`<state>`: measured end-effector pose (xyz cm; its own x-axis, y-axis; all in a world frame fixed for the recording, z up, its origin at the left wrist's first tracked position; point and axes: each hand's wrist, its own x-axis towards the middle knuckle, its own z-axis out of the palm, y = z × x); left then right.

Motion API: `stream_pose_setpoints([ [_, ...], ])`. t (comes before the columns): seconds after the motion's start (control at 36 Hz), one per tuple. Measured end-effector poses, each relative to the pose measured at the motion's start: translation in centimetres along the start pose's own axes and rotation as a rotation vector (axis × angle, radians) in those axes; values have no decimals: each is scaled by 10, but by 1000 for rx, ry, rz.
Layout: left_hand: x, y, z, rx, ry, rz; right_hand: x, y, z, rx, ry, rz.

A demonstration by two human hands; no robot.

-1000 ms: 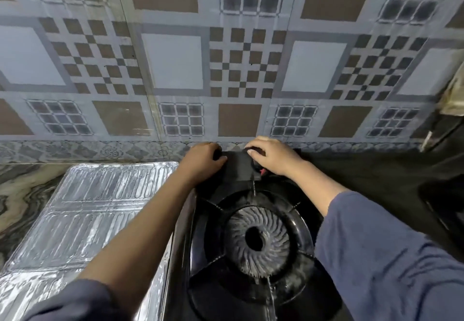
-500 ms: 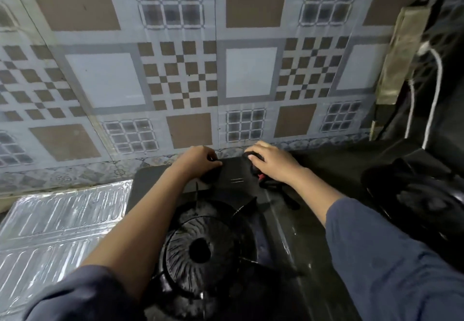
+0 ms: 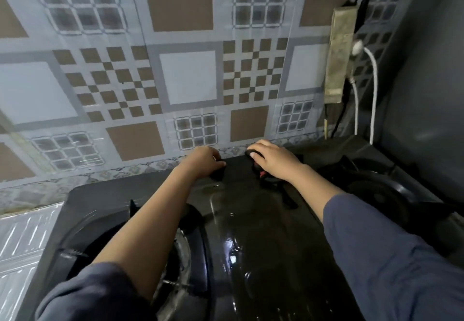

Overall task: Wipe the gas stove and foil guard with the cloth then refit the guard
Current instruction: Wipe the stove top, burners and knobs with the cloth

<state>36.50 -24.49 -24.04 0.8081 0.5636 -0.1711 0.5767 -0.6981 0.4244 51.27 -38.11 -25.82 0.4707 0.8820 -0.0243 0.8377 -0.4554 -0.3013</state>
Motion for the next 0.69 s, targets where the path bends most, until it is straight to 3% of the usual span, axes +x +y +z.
stream_pose_setpoints([
  [0.36, 22, 53, 21, -42, -14, 10, -10, 70, -43, -36, -203, -57],
  [0.5, 27, 61, 27, -62, 5, 11, -11, 70, -54, -76, -275, 11],
  [0.69, 29, 60, 31, -99, 39, -9, -5, 77, -61, 34, -239, -6],
])
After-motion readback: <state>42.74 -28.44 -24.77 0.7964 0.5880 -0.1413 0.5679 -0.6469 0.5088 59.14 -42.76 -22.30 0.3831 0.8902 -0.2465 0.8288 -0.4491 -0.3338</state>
